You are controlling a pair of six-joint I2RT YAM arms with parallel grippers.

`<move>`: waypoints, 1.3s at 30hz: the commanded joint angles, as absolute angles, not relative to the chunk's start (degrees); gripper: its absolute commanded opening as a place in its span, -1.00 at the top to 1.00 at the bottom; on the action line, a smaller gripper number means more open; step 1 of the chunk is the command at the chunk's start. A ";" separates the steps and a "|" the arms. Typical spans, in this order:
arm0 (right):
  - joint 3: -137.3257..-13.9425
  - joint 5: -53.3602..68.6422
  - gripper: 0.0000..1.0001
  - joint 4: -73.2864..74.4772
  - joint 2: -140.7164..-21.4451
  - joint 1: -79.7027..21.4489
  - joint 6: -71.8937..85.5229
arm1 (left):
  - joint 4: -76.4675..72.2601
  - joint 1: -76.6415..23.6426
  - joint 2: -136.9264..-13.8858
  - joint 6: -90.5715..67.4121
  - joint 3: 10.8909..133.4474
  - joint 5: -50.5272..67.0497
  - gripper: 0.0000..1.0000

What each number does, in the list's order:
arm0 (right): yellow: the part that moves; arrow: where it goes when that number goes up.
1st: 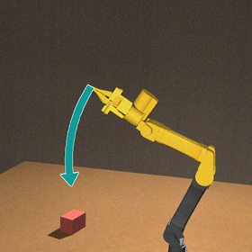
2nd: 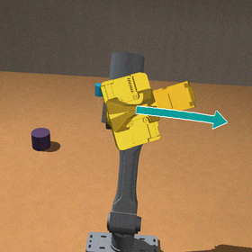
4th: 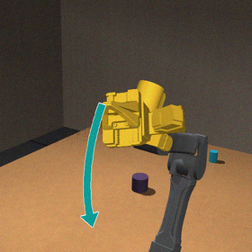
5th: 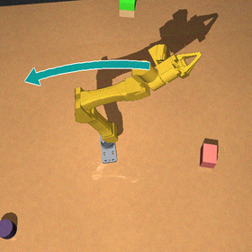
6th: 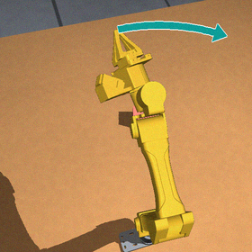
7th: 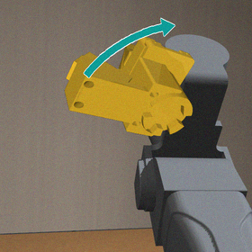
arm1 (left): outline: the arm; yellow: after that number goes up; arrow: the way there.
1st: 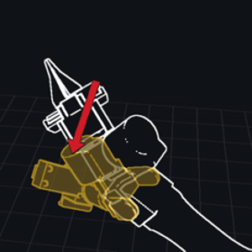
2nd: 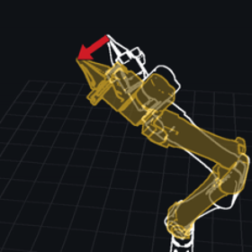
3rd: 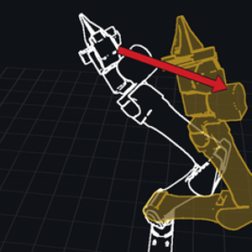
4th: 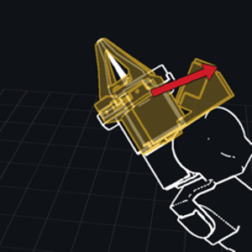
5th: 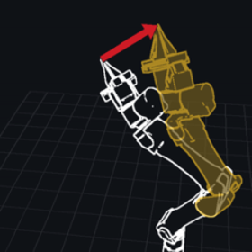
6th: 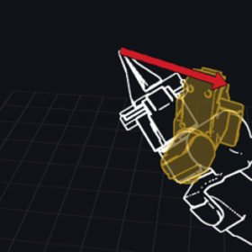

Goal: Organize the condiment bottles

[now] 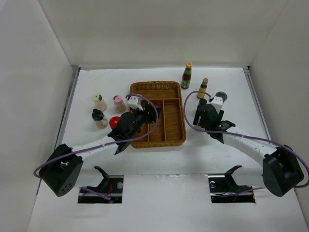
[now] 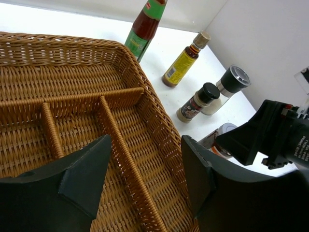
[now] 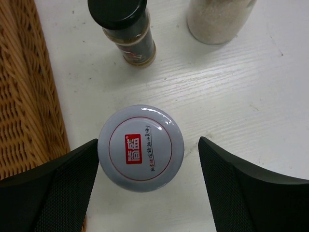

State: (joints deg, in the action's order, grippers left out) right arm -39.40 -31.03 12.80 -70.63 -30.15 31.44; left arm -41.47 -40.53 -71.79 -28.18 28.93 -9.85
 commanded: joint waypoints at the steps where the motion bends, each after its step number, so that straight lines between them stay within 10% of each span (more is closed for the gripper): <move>1: -42.18 -29.62 -0.64 8.88 -71.98 -29.05 30.68 | -45.26 -40.03 -71.89 -29.09 28.48 -9.05 -0.17; 13: -42.80 -34.97 0.10 9.75 -69.18 -31.06 30.24 | -45.70 -40.03 -70.76 -29.18 28.13 -9.05 -0.20; 24: -60.01 -38.06 0.11 8.98 -71.44 -37.83 24.09 | -48.16 -36.96 -63.38 -30.23 25.50 -9.66 -0.21; 39: -95.87 -20.84 0.07 -5.53 -108.17 -39.15 20.66 | -46.41 -28.00 -46.84 -34.27 16.00 -19.25 -0.26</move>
